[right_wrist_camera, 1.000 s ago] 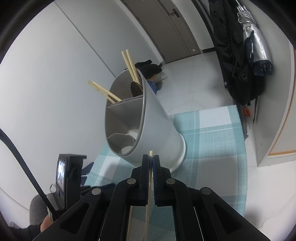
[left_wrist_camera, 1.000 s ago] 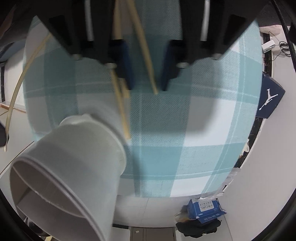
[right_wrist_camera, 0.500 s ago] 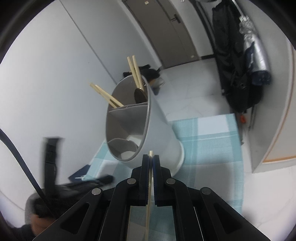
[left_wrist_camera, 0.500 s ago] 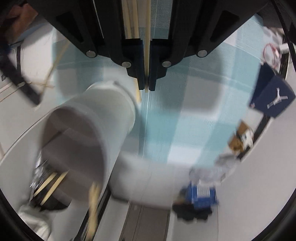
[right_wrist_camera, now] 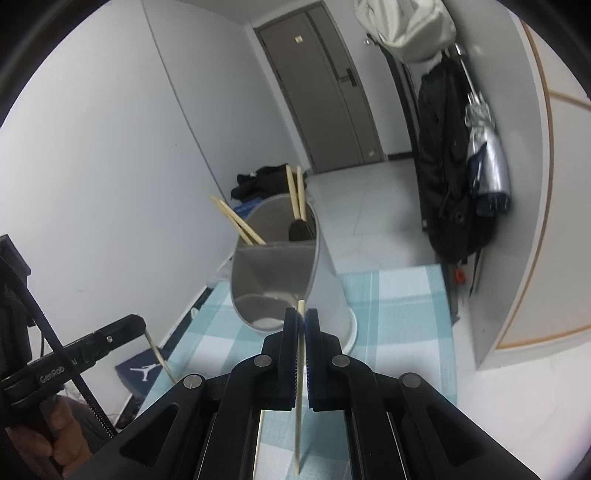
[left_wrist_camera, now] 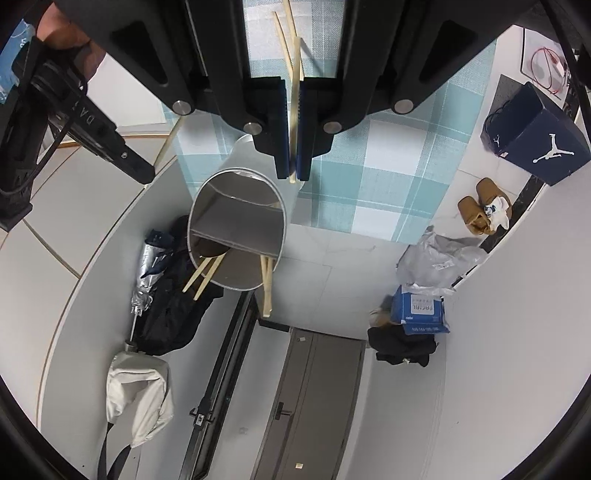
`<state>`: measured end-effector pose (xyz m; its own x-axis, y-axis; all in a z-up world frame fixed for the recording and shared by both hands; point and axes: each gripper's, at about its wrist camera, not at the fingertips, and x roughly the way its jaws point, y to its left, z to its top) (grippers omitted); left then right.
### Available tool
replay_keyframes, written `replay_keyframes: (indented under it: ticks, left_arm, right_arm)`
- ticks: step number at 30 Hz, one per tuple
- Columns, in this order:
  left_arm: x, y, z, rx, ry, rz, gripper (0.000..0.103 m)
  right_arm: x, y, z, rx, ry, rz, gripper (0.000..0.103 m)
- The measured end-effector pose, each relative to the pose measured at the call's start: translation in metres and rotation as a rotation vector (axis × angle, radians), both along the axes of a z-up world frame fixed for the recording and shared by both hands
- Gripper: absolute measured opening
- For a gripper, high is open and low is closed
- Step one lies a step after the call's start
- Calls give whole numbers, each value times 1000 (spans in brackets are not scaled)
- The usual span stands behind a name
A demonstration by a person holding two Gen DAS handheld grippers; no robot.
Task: Organize utensils
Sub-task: 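Raise both held chopsticks up over the white holder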
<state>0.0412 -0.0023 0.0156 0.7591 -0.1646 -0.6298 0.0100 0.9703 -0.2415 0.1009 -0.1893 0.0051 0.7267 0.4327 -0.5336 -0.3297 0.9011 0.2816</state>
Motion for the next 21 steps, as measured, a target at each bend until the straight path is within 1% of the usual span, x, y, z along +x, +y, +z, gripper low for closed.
replay_keyframes:
  ticks: [4,5,10,16,19,21]
  left_arm:
    - [-2,-2,4,6,19,-17,0]
    - [-4,-4,7,24,14,-16,0]
    - [-14,-13,20,51,-8,-51,0]
    - [-15,-13,34,48,-39,-66,0]
    - [-12,-13,40,58,-59,-74,0]
    - [-8,-13,48,51,-70,-82,0]
  right_arm:
    - [-10,7,5,-31,-33,0,3]
    - [-12,7,7,-34,-39,-1,3]
    - [-20,8,12,-53,-67,-15,3]
    - [-22,-2,22,-23,-74,-36,3]
    - [-24,-7,35,-2,-96,-40,3]
    - [-25,-7,48,0,-121,-35,3]
